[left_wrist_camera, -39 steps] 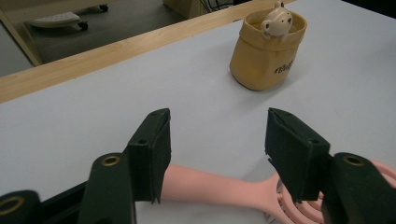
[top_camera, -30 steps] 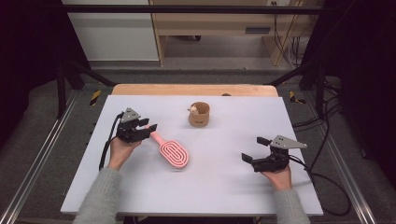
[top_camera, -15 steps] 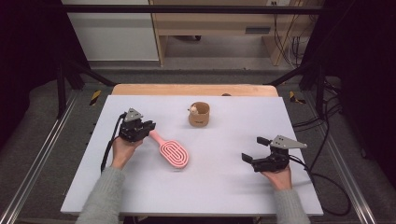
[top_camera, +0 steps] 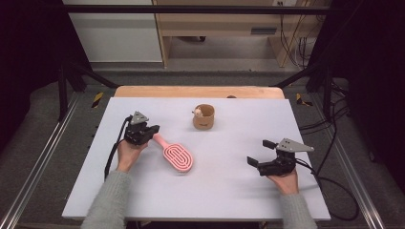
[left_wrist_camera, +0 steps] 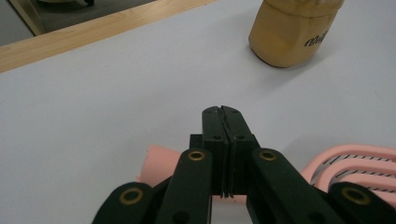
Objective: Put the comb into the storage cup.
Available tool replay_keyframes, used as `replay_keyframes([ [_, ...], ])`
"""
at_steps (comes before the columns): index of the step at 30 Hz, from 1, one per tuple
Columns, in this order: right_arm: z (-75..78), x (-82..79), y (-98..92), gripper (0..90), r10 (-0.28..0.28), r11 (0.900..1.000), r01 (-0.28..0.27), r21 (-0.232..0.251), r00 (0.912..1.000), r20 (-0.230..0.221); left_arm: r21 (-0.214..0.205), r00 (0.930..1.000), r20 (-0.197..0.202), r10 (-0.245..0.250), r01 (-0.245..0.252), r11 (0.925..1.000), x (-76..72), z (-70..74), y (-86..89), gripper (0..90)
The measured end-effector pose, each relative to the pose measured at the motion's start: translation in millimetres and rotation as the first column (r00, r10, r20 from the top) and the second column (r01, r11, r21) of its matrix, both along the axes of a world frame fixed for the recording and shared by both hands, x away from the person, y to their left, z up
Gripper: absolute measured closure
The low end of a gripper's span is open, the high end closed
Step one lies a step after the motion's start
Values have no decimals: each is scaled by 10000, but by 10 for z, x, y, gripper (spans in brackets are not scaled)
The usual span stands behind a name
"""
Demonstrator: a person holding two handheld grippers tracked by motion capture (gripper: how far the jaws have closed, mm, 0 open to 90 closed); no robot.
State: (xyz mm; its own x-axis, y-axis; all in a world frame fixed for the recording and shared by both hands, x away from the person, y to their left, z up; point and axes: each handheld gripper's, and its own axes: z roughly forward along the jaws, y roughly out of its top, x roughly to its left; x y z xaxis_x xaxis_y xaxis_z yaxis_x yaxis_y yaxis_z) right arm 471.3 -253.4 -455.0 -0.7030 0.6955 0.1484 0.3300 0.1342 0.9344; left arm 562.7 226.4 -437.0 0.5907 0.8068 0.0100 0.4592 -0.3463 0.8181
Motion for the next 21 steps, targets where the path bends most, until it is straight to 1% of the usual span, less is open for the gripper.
replay_keyframes([
  [7,0,1,-1,2,-6,10000,6,-5,10000,23,97,9999,-111,-36,37,9999,24,-42,-17,894],
  [13,0,0,0,2,5,10000,-5,2,10000,4,98,9999,-110,11,-10,10000,46,-74,-31,895],
  [14,0,1,0,2,3,10000,-3,1,10000,3,204,10000,-86,11,-9,9998,53,-89,-39,896],
  [17,-1,1,1,2,7,10000,-7,-3,10000,3,271,9999,-137,30,-26,9996,63,-107,-47,895],
  [21,0,0,0,2,4,10000,-4,4,10000,6,465,9998,-164,96,-88,9989,78,-136,-58,895],
])
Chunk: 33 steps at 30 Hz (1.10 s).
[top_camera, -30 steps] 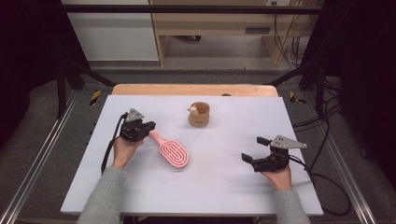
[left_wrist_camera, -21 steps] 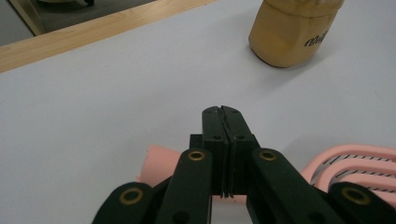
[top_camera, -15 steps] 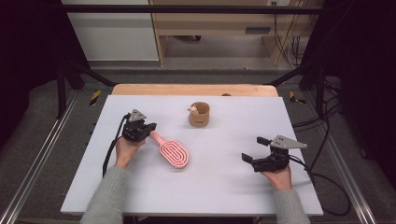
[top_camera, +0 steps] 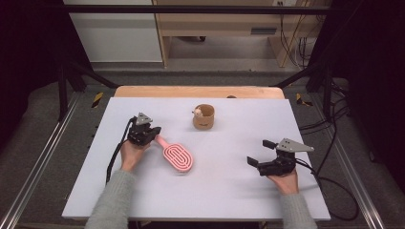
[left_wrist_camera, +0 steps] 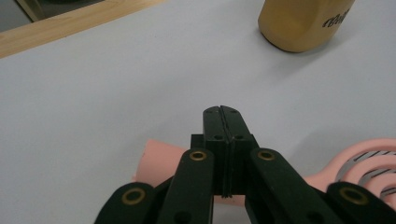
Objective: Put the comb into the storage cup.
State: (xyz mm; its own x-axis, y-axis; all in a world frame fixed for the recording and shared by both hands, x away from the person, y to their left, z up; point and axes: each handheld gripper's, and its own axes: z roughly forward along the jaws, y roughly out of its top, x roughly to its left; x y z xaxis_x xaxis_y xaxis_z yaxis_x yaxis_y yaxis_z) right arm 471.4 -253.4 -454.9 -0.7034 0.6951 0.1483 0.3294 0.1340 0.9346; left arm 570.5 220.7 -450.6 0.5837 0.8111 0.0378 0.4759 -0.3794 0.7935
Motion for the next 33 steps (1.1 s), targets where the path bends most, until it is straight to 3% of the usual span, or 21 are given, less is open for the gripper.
replay_keyframes([
  [19,0,0,1,2,8,10000,-8,4,10000,-9,422,9998,-165,128,-121,9990,28,-59,-7,895],
  [33,-1,1,0,2,4,10000,-4,-4,10000,-21,853,9992,-295,255,-229,9961,-32,-53,48,895],
])
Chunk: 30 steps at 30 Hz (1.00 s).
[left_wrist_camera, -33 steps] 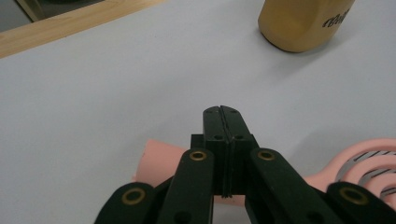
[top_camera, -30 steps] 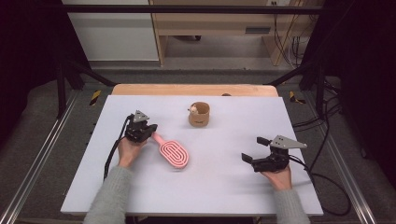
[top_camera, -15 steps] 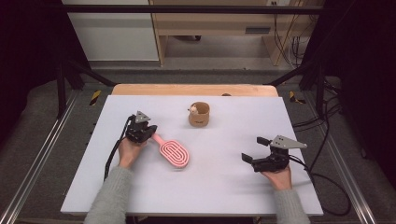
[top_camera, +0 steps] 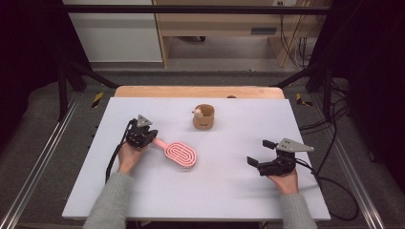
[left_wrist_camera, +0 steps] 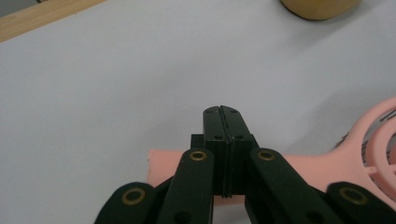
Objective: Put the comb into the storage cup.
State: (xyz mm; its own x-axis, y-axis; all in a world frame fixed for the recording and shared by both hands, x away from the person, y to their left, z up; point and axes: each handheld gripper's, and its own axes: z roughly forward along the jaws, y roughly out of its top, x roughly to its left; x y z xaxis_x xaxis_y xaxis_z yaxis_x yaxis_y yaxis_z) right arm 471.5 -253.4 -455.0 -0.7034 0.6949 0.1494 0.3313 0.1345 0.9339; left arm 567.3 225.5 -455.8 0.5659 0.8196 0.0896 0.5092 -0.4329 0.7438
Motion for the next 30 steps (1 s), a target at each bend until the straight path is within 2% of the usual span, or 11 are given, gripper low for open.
replay_keyframes([
  [3,-1,0,2,2,4,10000,-4,2,10000,1,127,9999,-131,-11,13,9999,-22,5,22,895],
  [30,-4,1,5,2,2,10000,-2,-42,10000,-21,351,9991,-334,-279,291,9990,-259,-15,81,896],
])
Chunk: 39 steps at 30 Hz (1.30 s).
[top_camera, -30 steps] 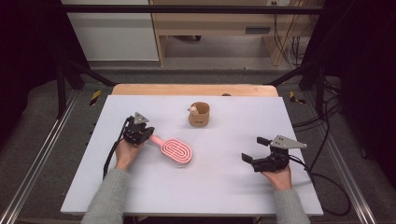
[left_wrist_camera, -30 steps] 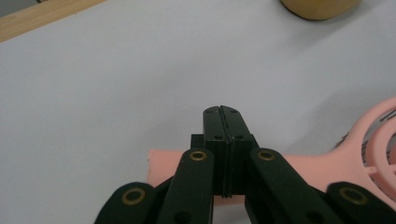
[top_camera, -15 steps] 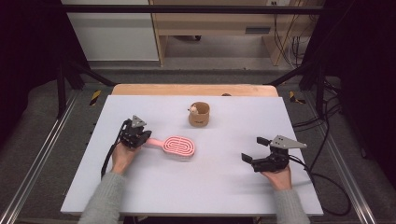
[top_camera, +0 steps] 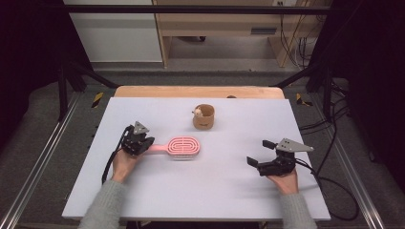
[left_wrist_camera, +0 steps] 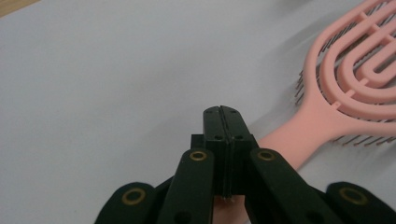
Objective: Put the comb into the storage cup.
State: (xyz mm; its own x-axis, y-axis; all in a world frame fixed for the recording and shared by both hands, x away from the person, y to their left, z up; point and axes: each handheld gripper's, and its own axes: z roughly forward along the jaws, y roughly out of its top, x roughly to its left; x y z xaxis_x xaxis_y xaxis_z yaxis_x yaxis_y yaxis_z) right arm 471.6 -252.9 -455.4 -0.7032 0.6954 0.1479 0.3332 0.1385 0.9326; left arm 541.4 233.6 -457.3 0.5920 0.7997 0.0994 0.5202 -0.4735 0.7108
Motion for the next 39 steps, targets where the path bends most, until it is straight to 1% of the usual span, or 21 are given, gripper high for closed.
replay_keyframes([
  [3,0,0,0,2,9,10000,-9,-1,10000,-14,34,10000,-24,-69,69,10000,-26,-10,7,896],
  [5,1,0,0,2,4,10000,-4,5,10000,-13,-14,9999,-58,-99,99,9999,-49,-18,11,897],
  [7,0,0,0,2,2,10000,-2,-1,10000,-3,104,9997,-68,-215,216,9997,-70,-13,14,897],
  [10,0,0,1,3,4,10000,-4,2,10000,-11,146,9997,-38,-257,257,9996,-99,-6,12,896],
  [20,1,-2,0,3,-1,10000,1,15,10000,-14,122,9992,-129,-380,382,9992,-179,11,15,897],
  [27,3,-1,-3,2,11,10000,-11,16,10000,5,220,9983,-150,-561,564,9982,-249,27,7,897],
  [35,2,-1,0,2,13,10000,-13,28,10000,-8,155,9975,-146,-690,692,9975,-331,39,7,897],
  [39,4,-1,-2,3,19,10000,-19,33,10000,8,132,9967,-207,-779,781,9969,-362,32,-2,897],
])
